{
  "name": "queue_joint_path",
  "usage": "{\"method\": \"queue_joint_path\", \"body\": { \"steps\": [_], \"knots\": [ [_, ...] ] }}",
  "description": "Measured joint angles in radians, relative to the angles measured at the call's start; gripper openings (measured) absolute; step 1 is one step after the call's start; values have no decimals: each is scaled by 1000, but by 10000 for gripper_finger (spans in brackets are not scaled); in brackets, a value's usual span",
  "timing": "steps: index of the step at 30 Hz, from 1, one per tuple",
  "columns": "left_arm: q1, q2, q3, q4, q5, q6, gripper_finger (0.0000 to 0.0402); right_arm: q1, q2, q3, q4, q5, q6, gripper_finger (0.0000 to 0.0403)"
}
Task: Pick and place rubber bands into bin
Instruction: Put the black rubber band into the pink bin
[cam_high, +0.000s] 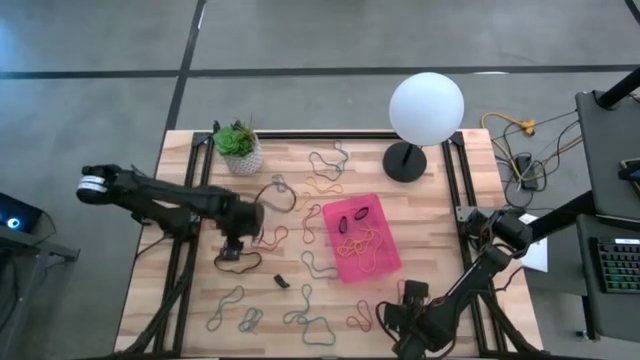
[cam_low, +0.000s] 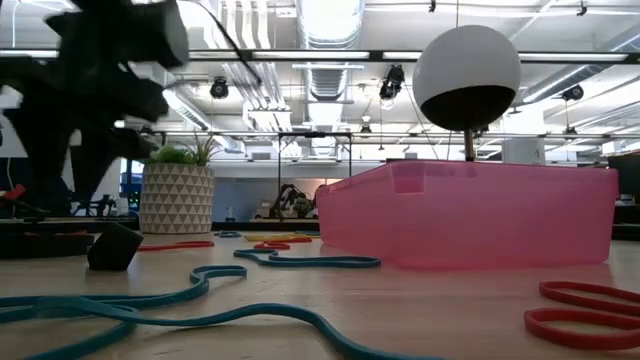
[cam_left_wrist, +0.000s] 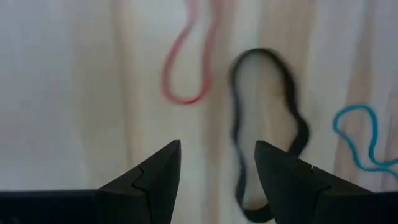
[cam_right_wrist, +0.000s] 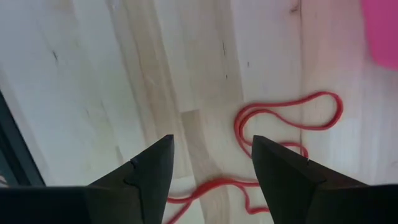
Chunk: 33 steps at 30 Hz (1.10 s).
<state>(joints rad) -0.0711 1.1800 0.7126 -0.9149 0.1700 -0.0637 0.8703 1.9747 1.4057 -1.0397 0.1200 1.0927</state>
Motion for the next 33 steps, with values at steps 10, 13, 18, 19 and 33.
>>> {"method": "queue_joint_path", "body": {
  "steps": [10,13,18,19,33],
  "knots": [
    [-256,-46,-60,123,-146,-370,189,-2,5,-15,1,20,-62,203],
    [-254,7,-81,164,-151,-457,189,-4,5,-17,1,37,-57,203],
    [-253,141,-84,216,-154,-454,189,-5,1,-18,-5,37,-57,203],
    [-253,169,-84,234,-154,-453,189,-5,-1,-18,-4,37,-57,203],
    [-164,331,13,287,-122,-176,8,-4,-1,-18,-4,29,35,203]
  ]
}}
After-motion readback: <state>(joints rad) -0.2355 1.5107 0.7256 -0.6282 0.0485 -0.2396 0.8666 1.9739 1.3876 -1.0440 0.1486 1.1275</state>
